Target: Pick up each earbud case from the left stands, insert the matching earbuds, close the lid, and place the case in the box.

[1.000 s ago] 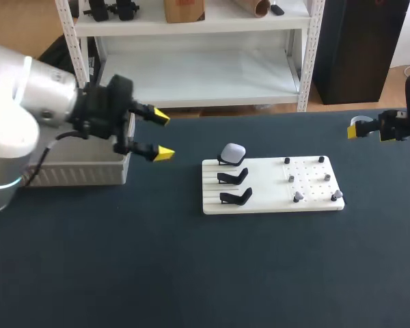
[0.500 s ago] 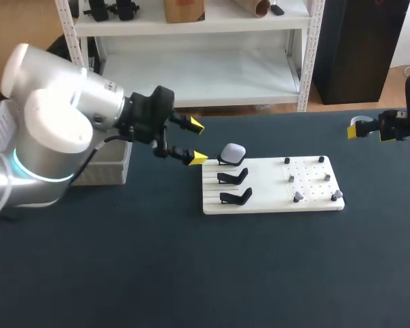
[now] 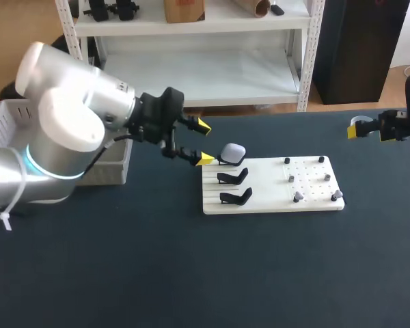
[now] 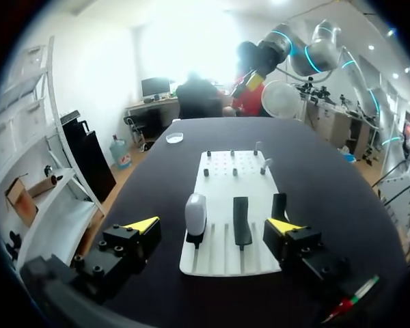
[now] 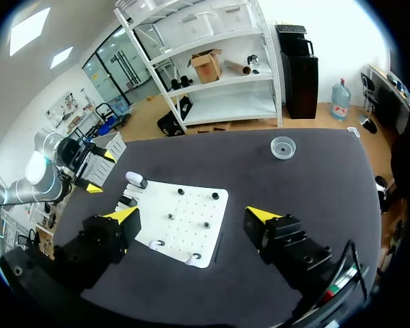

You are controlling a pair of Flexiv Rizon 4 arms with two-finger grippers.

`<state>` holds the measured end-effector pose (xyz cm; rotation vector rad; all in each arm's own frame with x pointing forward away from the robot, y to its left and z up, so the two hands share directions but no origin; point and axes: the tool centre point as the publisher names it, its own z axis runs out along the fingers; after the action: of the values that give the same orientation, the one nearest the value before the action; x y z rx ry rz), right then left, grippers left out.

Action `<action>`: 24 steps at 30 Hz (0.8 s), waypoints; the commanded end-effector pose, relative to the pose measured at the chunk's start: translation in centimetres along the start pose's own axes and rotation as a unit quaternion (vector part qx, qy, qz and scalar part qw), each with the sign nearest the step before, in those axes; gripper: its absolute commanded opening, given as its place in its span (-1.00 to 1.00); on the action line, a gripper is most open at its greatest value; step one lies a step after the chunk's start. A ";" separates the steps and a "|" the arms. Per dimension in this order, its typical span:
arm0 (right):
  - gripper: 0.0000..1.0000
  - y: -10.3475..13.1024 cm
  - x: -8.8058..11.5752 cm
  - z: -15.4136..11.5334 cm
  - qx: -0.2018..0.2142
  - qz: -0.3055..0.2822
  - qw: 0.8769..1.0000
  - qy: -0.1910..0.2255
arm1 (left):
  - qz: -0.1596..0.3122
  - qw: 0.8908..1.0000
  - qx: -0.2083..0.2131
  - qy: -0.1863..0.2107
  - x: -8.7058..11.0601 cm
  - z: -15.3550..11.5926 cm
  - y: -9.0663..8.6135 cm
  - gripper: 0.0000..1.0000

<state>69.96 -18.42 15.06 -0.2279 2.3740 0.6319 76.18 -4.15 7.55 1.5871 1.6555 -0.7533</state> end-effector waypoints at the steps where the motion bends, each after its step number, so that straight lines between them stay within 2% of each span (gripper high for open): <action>1: 1.00 -0.1 0.0 0.0 -0.002 0.000 1.000 0.000 | -0.009 1.000 -0.008 0.000 0.1 1.4 1.0 1.00; 3: 1.00 -0.1 0.0 0.0 -0.002 0.000 1.000 0.000 | -0.012 1.000 -0.007 0.001 0.3 1.7 1.3 1.00; 5: 1.00 -0.1 0.0 0.0 -0.002 0.000 1.000 0.000 | -0.019 1.000 -0.008 0.001 0.6 1.9 1.5 0.84; 8: 1.00 -0.1 0.0 0.0 -0.002 0.000 1.000 0.000 | -0.024 1.000 -0.009 -0.008 0.9 2.1 1.8 0.25; 9: 1.00 -0.1 0.0 0.0 -0.002 0.000 1.000 0.000 | -0.024 1.000 -0.008 -0.009 0.9 2.1 1.8 0.18; 10: 1.00 -0.1 0.0 0.0 -0.002 0.000 1.000 0.000 | -0.024 1.000 -0.005 -0.009 0.9 2.2 1.8 0.18; 15: 1.00 -0.1 0.0 0.0 -0.002 0.000 1.000 0.000 | -0.030 0.999 0.003 -0.013 1.1 2.7 1.7 -0.04; 24: 1.00 -0.1 0.0 0.0 -0.002 0.000 1.000 0.000 | -0.050 0.998 0.001 -0.024 2.0 4.0 1.9 0.04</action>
<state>69.96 -18.42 15.06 -0.2279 2.3741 0.6318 78.04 -5.61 4.25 1.4858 1.7136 -0.8341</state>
